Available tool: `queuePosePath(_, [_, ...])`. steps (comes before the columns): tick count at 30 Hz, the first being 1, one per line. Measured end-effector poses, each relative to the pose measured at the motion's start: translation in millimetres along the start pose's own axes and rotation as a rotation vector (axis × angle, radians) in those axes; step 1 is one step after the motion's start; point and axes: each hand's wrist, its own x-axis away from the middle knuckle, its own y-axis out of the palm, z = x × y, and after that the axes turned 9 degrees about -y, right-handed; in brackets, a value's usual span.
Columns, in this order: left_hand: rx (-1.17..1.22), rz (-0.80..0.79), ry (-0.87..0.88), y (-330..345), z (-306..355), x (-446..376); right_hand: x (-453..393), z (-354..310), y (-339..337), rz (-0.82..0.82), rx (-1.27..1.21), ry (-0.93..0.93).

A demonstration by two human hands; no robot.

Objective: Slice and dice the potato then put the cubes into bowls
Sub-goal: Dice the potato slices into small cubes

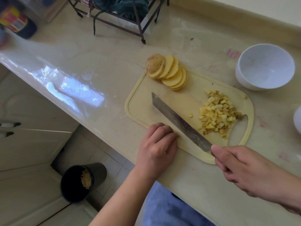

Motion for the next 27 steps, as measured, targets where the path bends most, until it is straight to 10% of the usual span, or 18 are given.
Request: queuePosePath(27, [0.009,-0.003,0.010,-2,-2,8,14,23,9,0.059,0.214,-0.120])
